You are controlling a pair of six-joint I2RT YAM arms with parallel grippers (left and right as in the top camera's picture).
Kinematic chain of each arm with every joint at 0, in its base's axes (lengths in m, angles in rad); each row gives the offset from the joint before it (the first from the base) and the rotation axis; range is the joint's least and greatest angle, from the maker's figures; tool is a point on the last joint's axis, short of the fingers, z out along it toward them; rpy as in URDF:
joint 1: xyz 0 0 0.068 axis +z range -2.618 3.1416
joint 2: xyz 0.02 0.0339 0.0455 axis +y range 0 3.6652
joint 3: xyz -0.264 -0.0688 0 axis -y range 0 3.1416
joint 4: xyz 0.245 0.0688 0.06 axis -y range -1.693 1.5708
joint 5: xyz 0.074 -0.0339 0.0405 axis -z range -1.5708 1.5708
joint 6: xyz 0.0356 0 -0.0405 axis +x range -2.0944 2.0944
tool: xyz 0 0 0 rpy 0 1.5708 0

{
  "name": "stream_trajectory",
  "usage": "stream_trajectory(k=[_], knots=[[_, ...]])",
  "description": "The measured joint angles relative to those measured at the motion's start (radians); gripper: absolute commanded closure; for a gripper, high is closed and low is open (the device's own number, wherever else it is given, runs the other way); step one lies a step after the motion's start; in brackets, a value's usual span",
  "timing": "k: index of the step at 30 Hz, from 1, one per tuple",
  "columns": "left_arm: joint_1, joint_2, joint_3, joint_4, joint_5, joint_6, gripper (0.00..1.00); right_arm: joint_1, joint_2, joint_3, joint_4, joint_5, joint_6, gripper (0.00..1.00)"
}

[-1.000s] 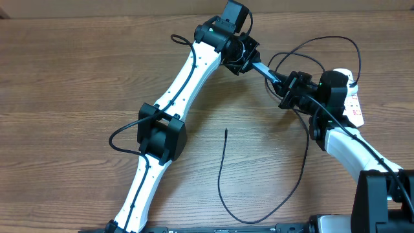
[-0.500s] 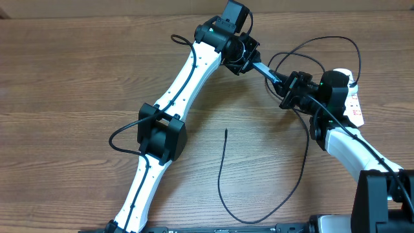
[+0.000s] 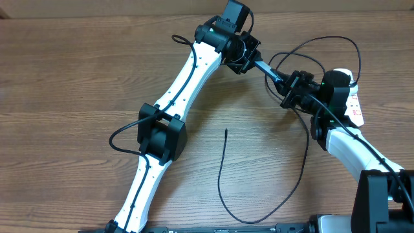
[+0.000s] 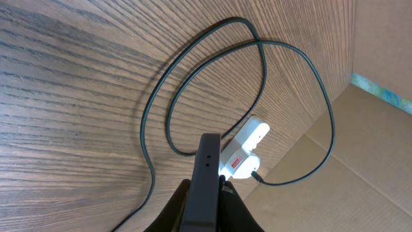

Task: Plug charger to phone and switch on socket
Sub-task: 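Release the phone from the right gripper and lift it away with the left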

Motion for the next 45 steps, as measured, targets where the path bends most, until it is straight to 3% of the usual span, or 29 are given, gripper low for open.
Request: stream_trajectory(k=[2, 9, 13, 24, 34, 45], knots=[[0.000, 0.000, 0.000, 0.000, 0.001, 0.000, 0.96, 0.000, 0.000, 0.000, 0.000, 0.000, 0.000, 0.96], [0.000, 0.000, 0.000, -0.023, -0.006, 0.000, 0.96, 0.003, 0.000, 0.000, 0.004, -0.028, 0.000, 0.62], [0.000, 0.000, 0.000, -0.023, -0.019, 0.001, 0.96, 0.008, 0.000, 0.000, 0.009, -0.051, 0.000, 0.58], [0.001, 0.000, 0.000, -0.023, -0.028, 0.001, 0.96, 0.010, 0.000, 0.000, 0.009, -0.068, 0.000, 0.18], [0.052, 0.000, 0.000, -0.027, -0.003, 0.021, 0.96, 0.010, 0.000, 0.000, 0.010, -0.068, -0.001, 0.14], [0.218, 0.000, 0.000, -0.159, 0.158, 0.199, 0.96, 0.010, 0.000, 0.000, 0.000, -0.067, -0.013, 0.11]])
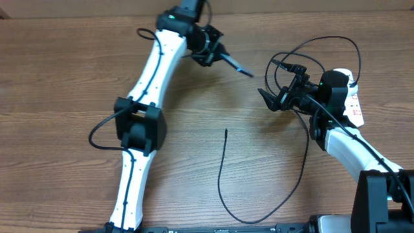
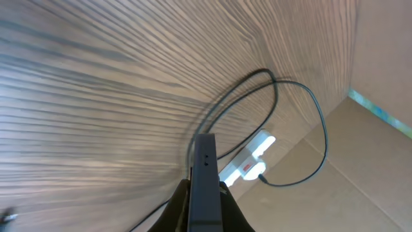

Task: Plug charger to phone and switch on socket
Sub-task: 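Release the phone from the right gripper and lift it away with the left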

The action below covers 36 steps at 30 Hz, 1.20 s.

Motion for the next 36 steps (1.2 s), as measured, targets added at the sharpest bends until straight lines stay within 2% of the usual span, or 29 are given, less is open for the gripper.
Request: stream_trajectory(k=[5, 8, 13, 17, 22, 24, 28, 33, 36], knots=[[0.076, 0.000, 0.000, -0.076, 0.073, 0.196, 0.96, 0.000, 0.000, 0.000, -0.029, 0.001, -0.065, 0.08], [0.112, 0.000, 0.000, -0.135, 0.121, 0.337, 0.96, 0.000, 0.000, 0.000, -0.033, 0.008, -0.154, 0.08], [0.140, 0.000, 0.000, -0.188, 0.225, 0.590, 0.96, 0.000, 0.000, 0.000, -0.033, 0.013, -0.397, 0.08], [0.142, 0.000, 0.000, -0.227, 0.341, 0.852, 0.96, 0.000, 0.000, 0.000, -0.027, 0.016, -0.588, 0.08], [0.142, 0.000, 0.000, -0.257, 0.430, 1.092, 0.96, 0.000, 0.000, 0.000, 0.069, 0.005, -0.805, 0.09], [0.142, 0.000, 0.000, -0.252, 0.470, 1.167, 0.96, 0.000, 0.000, 0.003, 0.084, -0.019, -0.887, 0.13], [0.142, 0.000, 0.000, -0.189, 0.561, 1.266, 0.96, 0.002, 0.000, 0.053, 0.022, -0.085, -1.016, 0.16], [0.149, 0.000, 0.000, -0.099, 0.647, 1.290, 0.96, 0.042, 0.000, 0.211, -0.270, -0.111, -1.198, 0.14], [0.157, 0.000, 0.000, -0.077, 0.669, 1.283, 0.96, 0.093, 0.000, 0.319, -0.497, -0.058, -1.313, 0.10]])
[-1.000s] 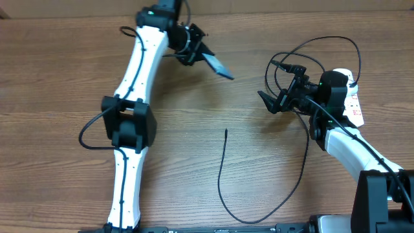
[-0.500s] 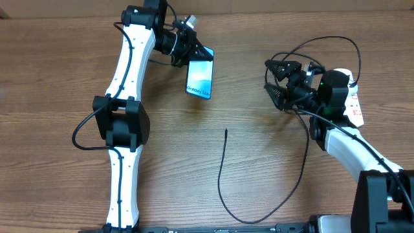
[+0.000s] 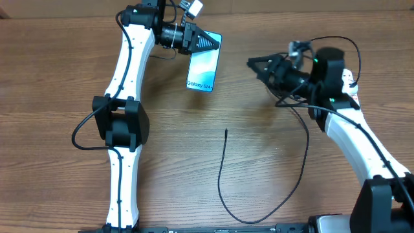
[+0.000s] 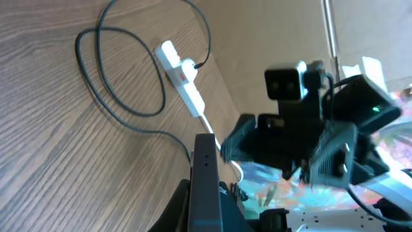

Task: Plug charger to phone and switch on socket
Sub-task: 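Release the phone from the right gripper and lift it away with the left, then move the right gripper down to the black cable's plug on the table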

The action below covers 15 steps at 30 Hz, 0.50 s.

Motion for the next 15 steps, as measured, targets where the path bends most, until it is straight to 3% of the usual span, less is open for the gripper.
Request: stream_trajectory(k=[7, 15], knots=[[0.056, 0.000, 0.000, 0.006, 0.019, -0.019, 0.96, 0.123, 0.000, 0.155, -0.341, 0.233, -0.198, 0.09], [0.099, 0.000, 0.000, 0.083, 0.018, -0.028, 0.96, 0.285, 0.030, 0.160, -0.540, 0.461, -0.286, 0.09]])
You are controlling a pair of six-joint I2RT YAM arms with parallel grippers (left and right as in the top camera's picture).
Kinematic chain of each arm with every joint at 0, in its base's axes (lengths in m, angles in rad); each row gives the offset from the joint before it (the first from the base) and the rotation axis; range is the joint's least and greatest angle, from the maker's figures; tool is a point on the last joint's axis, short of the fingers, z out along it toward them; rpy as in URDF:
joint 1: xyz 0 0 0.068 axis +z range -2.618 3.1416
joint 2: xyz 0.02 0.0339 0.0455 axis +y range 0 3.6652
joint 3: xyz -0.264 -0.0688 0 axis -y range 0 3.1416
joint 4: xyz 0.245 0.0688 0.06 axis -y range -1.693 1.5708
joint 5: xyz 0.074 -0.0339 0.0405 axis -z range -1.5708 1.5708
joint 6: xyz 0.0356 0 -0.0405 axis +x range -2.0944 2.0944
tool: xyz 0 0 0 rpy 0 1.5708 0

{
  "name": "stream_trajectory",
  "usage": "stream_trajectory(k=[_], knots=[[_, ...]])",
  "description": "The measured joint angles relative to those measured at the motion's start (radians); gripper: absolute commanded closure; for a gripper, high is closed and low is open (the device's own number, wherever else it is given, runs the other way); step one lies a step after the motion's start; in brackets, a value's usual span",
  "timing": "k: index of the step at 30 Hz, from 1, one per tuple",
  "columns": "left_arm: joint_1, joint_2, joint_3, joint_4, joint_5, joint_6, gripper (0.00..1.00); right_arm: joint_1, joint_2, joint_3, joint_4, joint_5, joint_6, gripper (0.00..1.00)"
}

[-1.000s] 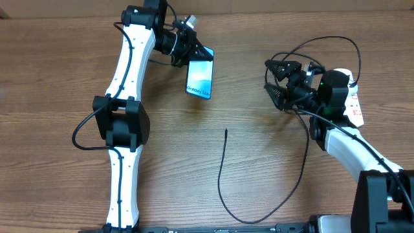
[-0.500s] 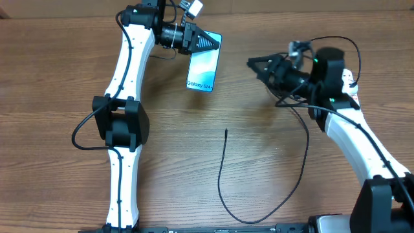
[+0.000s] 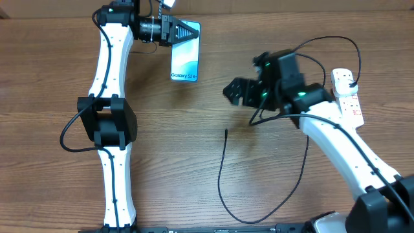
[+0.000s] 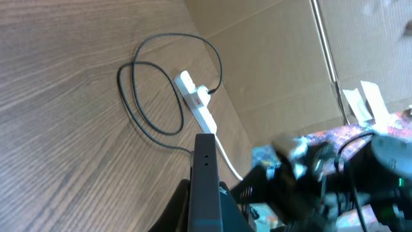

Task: Plug charger to phone and switch on socket
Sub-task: 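Move the right gripper down to the black cable's plug on the table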

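The phone, screen up and lit blue, hangs over the back of the table with my left gripper shut on its top end. In the left wrist view the phone shows edge-on as a dark bar between the fingers. The black charger cable's free end lies on the table, with nothing holding it. My right gripper hovers right of the phone and above that cable end; its fingers look open and empty. The white socket strip lies at the far right and also shows as the strip in the left wrist view.
The cable loops toward the front edge, then runs up to coils beside the strip. A cardboard wall stands behind the table. My right arm crosses the right side.
My left gripper has carried the phone a little further left and back. My right gripper has moved left and toward the front, from beside the coils to above the cable's free end.
Both grippers met at the phone, held edge-on at back centre. Then my left gripper had the phone further left, with the right gripper apart and open. Later the phone faced up at the back, and both grippers have since shifted left.
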Motion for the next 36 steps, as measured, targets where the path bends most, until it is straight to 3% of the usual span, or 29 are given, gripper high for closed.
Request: stream_trajectory(k=[6, 12, 23, 36], knots=[[-0.022, 0.000, 0.000, 0.008, -0.019, -0.019, 0.95, 0.099, 0.118, 0.000, -0.056, 0.058, -0.009, 0.11], [-0.054, 0.000, 0.000, 0.046, -0.079, -0.052, 0.95, 0.142, 0.253, 0.000, -0.121, 0.098, 0.009, 0.20], [-0.060, 0.000, 0.000, 0.083, -0.109, -0.075, 0.96, 0.163, 0.259, 0.000, -0.203, 0.140, 0.071, 0.24], [-0.061, 0.000, 0.000, 0.101, -0.267, -0.149, 0.96, 0.229, 0.259, 0.000, -0.220, 0.249, 0.145, 0.27]])
